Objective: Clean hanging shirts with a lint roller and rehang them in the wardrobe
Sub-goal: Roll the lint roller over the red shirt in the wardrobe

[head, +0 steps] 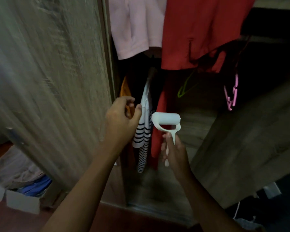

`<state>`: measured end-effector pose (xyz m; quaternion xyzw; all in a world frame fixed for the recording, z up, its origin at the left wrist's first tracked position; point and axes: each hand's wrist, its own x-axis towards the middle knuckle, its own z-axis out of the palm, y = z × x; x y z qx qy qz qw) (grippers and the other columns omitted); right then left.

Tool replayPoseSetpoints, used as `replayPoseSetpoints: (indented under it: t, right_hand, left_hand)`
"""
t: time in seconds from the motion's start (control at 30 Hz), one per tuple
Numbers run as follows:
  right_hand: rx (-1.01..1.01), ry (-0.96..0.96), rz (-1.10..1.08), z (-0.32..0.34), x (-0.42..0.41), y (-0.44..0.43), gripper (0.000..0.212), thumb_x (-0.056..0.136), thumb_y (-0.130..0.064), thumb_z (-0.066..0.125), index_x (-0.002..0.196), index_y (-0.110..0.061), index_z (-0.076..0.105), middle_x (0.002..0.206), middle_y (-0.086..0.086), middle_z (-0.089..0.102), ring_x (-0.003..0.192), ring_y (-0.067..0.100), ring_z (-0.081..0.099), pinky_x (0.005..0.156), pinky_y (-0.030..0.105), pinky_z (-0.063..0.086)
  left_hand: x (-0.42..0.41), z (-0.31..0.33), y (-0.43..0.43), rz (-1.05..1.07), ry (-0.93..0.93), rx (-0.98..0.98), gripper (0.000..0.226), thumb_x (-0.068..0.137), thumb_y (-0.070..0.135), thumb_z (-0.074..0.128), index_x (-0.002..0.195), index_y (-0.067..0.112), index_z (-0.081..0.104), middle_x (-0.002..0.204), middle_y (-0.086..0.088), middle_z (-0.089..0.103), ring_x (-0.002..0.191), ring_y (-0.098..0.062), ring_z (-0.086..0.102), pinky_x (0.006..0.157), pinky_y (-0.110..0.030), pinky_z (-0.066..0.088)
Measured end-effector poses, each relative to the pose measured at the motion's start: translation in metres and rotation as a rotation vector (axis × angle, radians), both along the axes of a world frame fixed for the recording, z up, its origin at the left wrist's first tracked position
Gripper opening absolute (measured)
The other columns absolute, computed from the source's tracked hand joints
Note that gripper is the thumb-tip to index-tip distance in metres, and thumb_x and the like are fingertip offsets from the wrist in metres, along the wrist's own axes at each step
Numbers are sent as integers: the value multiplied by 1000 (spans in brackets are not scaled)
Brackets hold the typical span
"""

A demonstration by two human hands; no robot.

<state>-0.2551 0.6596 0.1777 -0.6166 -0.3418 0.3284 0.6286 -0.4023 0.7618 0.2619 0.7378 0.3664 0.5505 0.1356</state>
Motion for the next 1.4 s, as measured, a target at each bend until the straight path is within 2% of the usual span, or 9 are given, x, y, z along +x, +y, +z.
replayPoseSetpoints:
  t: [0.1, 0.23, 0.4, 0.5, 0.77, 0.93, 1.03, 1.2, 1.4]
  right_hand:
    - [-37, 10, -58, 5, 21, -1, 38, 102, -51, 38, 104, -23, 64, 60, 2, 52, 44, 15, 46, 40, 28, 38]
    - [-109, -60, -128, -5, 46, 4, 35, 100, -53, 41, 95, -27, 64, 57, -4, 47, 43, 9, 42, 40, 23, 33]
    - [-121, -76, -42, -7, 72, 31, 21, 99, -39, 50, 88, -22, 56, 65, 0, 52, 43, 9, 44, 39, 22, 34]
    - [-52, -63, 43, -1, 88, 56, 19, 102, -33, 49, 98, -15, 55, 69, 7, 51, 40, 10, 41, 36, 18, 30]
    - [69, -70, 261, 20, 114, 114, 17, 100, -48, 48, 107, -35, 57, 70, 4, 53, 49, 9, 48, 42, 21, 38]
    - [102, -222, 361, -50, 117, 116, 11, 102, -39, 48, 106, -36, 57, 69, -14, 55, 59, 4, 52, 55, 22, 43]
    - [-22, -317, 473, -116, 121, 103, 10, 101, -29, 54, 106, -33, 61, 92, -9, 67, 81, -2, 61, 75, 19, 46]
    - [-156, -424, 576, -134, 132, 106, 10, 96, -30, 63, 91, -21, 63, 70, -8, 59, 59, -5, 55, 56, 13, 39]
    - [115, -305, 331, -55, 134, 130, 22, 98, -26, 60, 76, -21, 60, 57, -6, 49, 48, 1, 45, 50, 19, 36]
  left_hand:
    - [25, -1, 4, -76, 24, -77, 27, 90, 36, 66, 108, 16, 66, 90, 4, 66, 73, -11, 62, 68, -34, 54]
    - [55, -22, 18, -79, 275, -230, 62, 87, 51, 67, 131, 10, 57, 118, -9, 65, 103, -23, 63, 84, -39, 54]
    - [80, -44, 31, -65, 422, -309, 40, 89, 50, 61, 112, 18, 63, 88, -2, 63, 84, -25, 62, 64, -31, 41]
    - [87, -45, 33, -80, 339, -356, 15, 95, 27, 60, 103, 18, 69, 79, 2, 67, 74, -18, 65, 64, -32, 49]
    - [82, -42, 24, 26, 85, -517, 19, 98, 15, 50, 92, 20, 67, 75, -12, 66, 61, -22, 61, 60, -36, 51]
    - [78, -41, 23, 131, -34, -578, 27, 98, 20, 42, 89, 13, 67, 76, -9, 64, 66, -20, 58, 63, -34, 45]
    - [79, -43, 23, 160, -83, -590, 28, 95, 21, 41, 90, 12, 67, 77, -10, 64, 69, -27, 61, 65, -38, 47]
    - [83, -40, 23, 209, -166, -608, 25, 88, 24, 43, 66, 22, 54, 59, 5, 50, 58, -20, 47, 60, -39, 38]
    - [85, -35, 22, 233, -197, -596, 25, 86, 25, 42, 61, 23, 42, 58, 1, 41, 54, -19, 39, 56, -41, 32]
